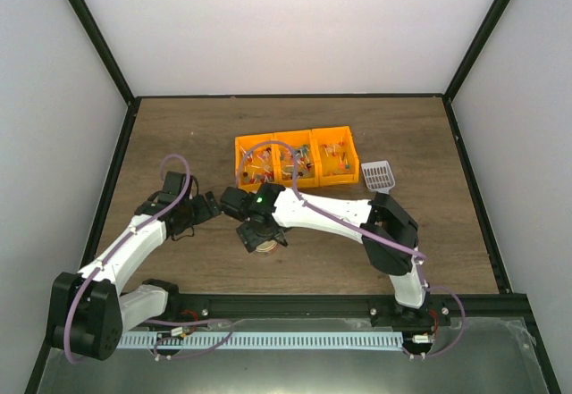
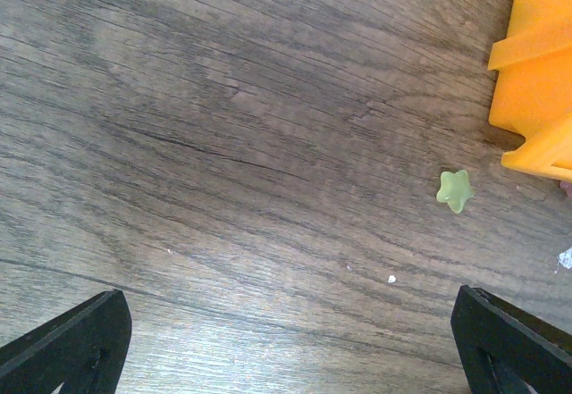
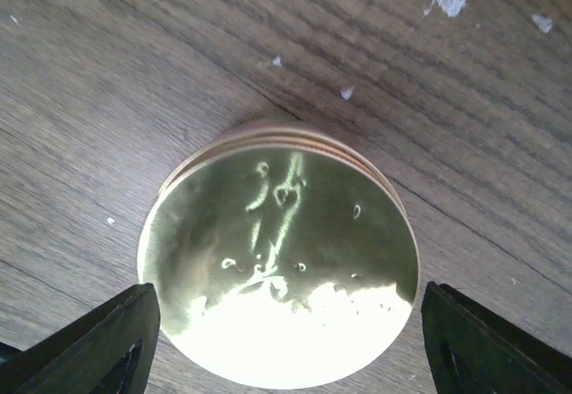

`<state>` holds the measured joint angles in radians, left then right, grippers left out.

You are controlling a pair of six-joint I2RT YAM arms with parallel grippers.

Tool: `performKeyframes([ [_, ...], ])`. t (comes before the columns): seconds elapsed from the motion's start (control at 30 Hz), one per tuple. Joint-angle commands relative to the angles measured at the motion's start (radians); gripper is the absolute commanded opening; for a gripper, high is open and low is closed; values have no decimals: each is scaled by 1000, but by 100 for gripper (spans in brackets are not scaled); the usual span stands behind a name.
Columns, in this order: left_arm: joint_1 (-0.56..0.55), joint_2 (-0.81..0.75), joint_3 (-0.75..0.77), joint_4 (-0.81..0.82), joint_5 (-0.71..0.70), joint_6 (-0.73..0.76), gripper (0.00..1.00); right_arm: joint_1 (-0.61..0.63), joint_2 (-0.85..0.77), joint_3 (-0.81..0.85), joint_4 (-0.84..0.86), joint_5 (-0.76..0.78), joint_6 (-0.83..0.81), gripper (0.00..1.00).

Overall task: Pack the candies
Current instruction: Close the bottle lid on the packing bottle.

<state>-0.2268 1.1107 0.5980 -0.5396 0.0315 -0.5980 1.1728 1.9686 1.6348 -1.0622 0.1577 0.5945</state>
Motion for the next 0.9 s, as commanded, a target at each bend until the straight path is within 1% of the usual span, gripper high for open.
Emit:
performKeyframes([
  [0.0,6,2,-10,13,10,10,100,-4,-18,73,-15,40,-3,80],
  [0.03,7,2,-10,13,11,10,100,-5,-18,73,-9,39,-4,78],
  [0.23,6,1,-10,12,11,10,100,-11,0,55,10,19,-7,58],
  [0.3,6,0,-9,12,11,11,100,-20,-1,36,24,11,-5,55],
  [0.47,6,3,-10,15,12,12,100,-55,-31,-62,101,-58,-4,53],
  [0.6,6,5,-11,16,12,12,100,-91,-62,-135,157,-130,13,56],
  [0.7,6,7,-11,17,12,13,100,-98,-78,-134,165,-132,16,56],
  [0.87,6,11,-10,21,13,15,100,-96,-84,-62,111,-90,17,56],
])
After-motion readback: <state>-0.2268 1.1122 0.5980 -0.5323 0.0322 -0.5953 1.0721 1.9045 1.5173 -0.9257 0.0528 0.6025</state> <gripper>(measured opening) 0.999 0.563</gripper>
